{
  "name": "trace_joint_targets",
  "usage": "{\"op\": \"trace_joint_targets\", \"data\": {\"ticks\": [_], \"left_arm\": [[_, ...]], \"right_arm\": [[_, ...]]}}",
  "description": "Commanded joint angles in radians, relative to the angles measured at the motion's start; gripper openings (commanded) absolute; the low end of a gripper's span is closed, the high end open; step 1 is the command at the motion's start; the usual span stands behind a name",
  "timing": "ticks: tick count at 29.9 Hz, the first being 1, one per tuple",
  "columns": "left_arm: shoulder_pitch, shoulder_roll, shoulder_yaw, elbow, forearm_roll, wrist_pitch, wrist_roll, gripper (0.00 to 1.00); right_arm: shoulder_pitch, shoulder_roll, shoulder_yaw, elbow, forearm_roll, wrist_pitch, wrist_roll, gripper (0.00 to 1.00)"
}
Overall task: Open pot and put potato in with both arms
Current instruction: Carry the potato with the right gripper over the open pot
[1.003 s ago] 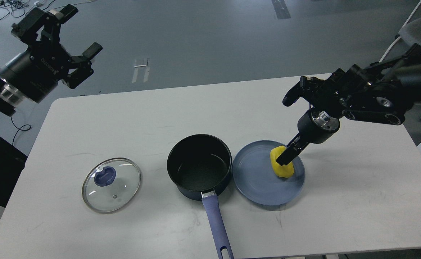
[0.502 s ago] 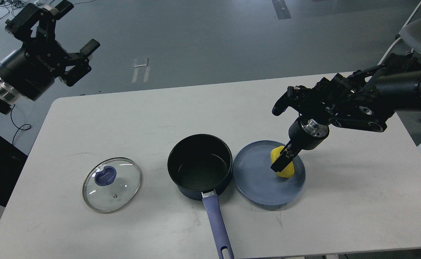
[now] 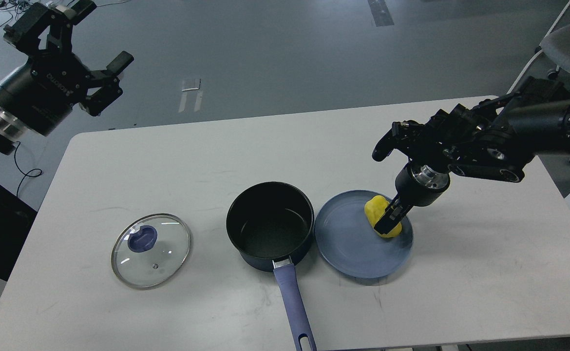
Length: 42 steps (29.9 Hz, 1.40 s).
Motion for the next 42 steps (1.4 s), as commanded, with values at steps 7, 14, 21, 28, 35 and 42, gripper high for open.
{"op": "trace_joint_targets", "data": {"ticks": [7, 14, 21, 28, 35, 42], "left_arm": [[0.001, 0.008, 0.001, 0.0, 0.0, 0.0, 0.0, 0.98], [0.001, 0.009, 0.003, 0.0, 0.0, 0.0, 0.0, 0.98], [0.004, 0.018, 0.004, 0.0, 0.0, 0.0, 0.0, 0.98], [0.004, 0.031, 0.004, 0.0, 0.0, 0.0, 0.0, 0.98], [0.007, 0.035, 0.004, 0.0, 0.0, 0.0, 0.0, 0.98], [0.007, 0.035, 0.008, -0.002, 0.0, 0.0, 0.0, 0.98]], "right_arm": [[0.136, -0.011, 0.044, 0.09, 0.044, 0.0, 0.0, 0.18], [0.246, 0.026, 0.124, 0.122, 0.106, 0.0, 0.0, 0.18], [0.251, 0.133, 0.128, 0.133, 0.21, 0.0, 0.0, 0.19], [0.185, 0.177, 0.118, 0.101, 0.247, -0.033, 0.0, 0.2], [0.162, 0.177, 0.119, 0.1, 0.321, -0.116, 0.0, 0.21], [0.142, 0.177, 0.116, 0.096, 0.321, -0.144, 0.0, 0.21]]}}
